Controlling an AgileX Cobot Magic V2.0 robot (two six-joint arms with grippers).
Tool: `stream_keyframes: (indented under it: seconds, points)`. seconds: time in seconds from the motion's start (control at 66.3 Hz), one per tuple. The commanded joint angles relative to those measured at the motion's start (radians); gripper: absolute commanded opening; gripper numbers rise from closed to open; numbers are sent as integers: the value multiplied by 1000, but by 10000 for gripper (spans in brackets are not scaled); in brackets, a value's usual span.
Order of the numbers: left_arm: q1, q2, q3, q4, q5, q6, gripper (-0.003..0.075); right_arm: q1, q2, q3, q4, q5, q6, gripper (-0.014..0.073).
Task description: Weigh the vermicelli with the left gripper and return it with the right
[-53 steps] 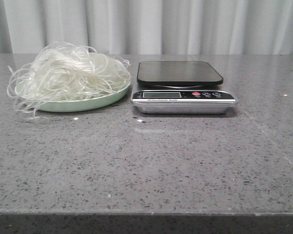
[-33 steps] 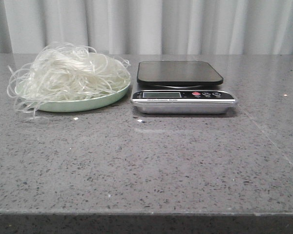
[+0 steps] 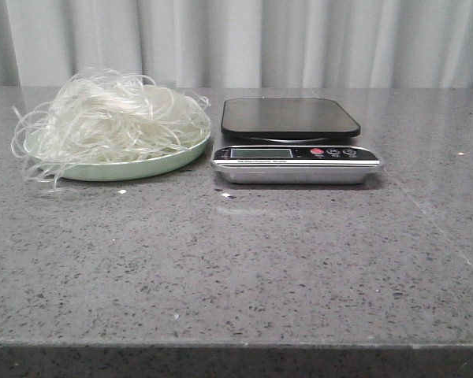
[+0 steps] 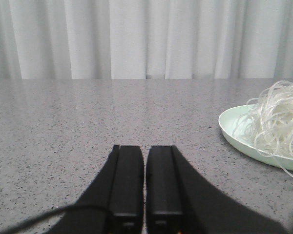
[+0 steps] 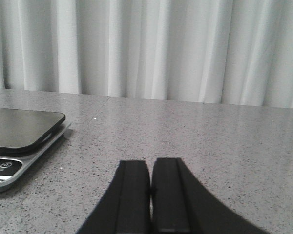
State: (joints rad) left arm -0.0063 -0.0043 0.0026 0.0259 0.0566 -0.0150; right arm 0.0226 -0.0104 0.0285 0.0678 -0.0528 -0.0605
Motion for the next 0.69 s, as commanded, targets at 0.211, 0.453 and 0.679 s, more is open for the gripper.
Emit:
stream_keyframes:
  seconds: [0.211,0.453,0.679]
  points:
    - [-7,-20,1,-55,-386,-15,144,-7,-17,-9,5,-84,0,188]
    - [-7,48,-227,-82,-272,-17,144,-7,-17,-9,5,-84,0,188]
    - [-18,306,-497,-86,40,-17,144,-7,-17,-9,5,-84,0,188]
